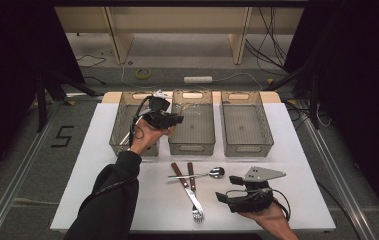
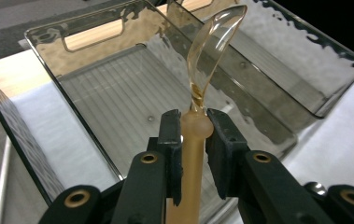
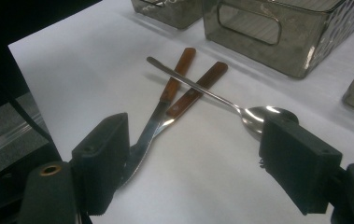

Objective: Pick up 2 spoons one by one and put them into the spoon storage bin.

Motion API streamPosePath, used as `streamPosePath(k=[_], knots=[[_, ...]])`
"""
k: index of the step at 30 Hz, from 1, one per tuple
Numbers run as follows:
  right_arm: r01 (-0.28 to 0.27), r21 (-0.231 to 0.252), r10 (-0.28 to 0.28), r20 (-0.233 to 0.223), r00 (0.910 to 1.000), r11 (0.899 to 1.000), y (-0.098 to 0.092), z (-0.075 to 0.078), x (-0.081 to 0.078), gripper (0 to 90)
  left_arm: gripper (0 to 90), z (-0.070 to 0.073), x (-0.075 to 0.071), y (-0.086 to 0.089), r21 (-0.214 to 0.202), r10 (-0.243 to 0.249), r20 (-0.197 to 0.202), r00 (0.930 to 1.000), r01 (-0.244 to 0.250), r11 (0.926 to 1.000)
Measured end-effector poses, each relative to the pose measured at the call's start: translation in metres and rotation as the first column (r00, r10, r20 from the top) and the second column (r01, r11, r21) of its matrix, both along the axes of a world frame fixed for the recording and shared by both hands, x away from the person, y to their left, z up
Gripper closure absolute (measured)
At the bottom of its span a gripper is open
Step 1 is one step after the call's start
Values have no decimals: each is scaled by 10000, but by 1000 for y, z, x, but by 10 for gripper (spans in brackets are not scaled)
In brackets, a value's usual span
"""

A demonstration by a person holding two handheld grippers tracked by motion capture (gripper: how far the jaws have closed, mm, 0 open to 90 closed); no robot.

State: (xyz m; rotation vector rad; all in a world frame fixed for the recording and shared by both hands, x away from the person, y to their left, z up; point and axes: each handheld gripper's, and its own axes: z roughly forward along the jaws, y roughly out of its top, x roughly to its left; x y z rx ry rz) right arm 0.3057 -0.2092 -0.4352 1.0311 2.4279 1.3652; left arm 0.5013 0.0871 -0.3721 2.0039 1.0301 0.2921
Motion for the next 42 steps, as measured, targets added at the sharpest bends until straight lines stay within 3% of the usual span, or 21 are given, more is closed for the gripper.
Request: streamPosePath(k=[6,11,18,22,25,34,35,39,42], knots=[[-40,-11,40,-62,10000,10000,1,0,0,255,757,-7,8,-3,207,155,-50,9999,-154,9997],[-57,-47,57,-62,10000,10000,2,0,0,255,757,-15,12,-4,123,302,-216,9993,-299,9995],[-118,-45,118,-27,9999,9999,3,0,0,255,756,-16,15,-7,141,362,-210,9991,-359,9993],[-118,-53,118,-22,9999,9999,2,0,0,256,756,-19,18,-7,-188,496,-345,9982,-502,9986],[-126,-50,126,-19,9999,9999,2,0,0,256,755,-24,20,-10,-72,511,-406,9979,-514,9987],[-139,-42,139,-75,9999,9999,3,-1,0,256,742,-29,20,-15,-275,568,-652,9963,-587,9979],[-133,-37,132,-61,9999,9999,3,-1,-1,255,730,-29,20,-16,-335,621,-697,9956,-645,9974],[-152,-49,152,-78,9999,9999,3,-1,0,255,540,-25,20,-16,10,745,-778,9942,-747,9972],[-160,-34,160,-61,9999,9999,2,-1,0,256,448,-20,15,-15,63,543,-875,9947,-540,9985]])
